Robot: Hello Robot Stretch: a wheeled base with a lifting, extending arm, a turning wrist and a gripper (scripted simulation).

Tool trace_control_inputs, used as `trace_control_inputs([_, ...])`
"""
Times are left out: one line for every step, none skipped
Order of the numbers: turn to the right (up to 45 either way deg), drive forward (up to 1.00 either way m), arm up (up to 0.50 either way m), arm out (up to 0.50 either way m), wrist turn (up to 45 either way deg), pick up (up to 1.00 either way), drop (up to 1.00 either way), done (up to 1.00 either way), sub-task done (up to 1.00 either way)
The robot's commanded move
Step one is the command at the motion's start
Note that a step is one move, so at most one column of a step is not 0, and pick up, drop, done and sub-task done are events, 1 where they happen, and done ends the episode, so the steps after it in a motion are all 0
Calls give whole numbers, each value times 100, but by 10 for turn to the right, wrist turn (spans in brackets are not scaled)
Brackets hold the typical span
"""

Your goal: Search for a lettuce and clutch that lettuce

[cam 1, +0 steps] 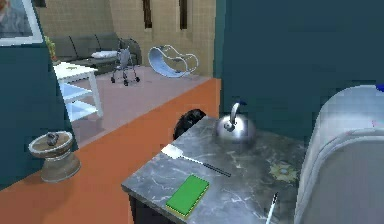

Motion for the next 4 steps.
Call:
trace_control_inputs([0,0,38,0,0,0,0,0,0])
trace_control_inputs([0,0,0,38,0,0,0,0,0])
trace_control_inputs([0,0,0,0,450,0,0,0,0])
trace_control_inputs([0,0,0,0,450,0,0,0,0])
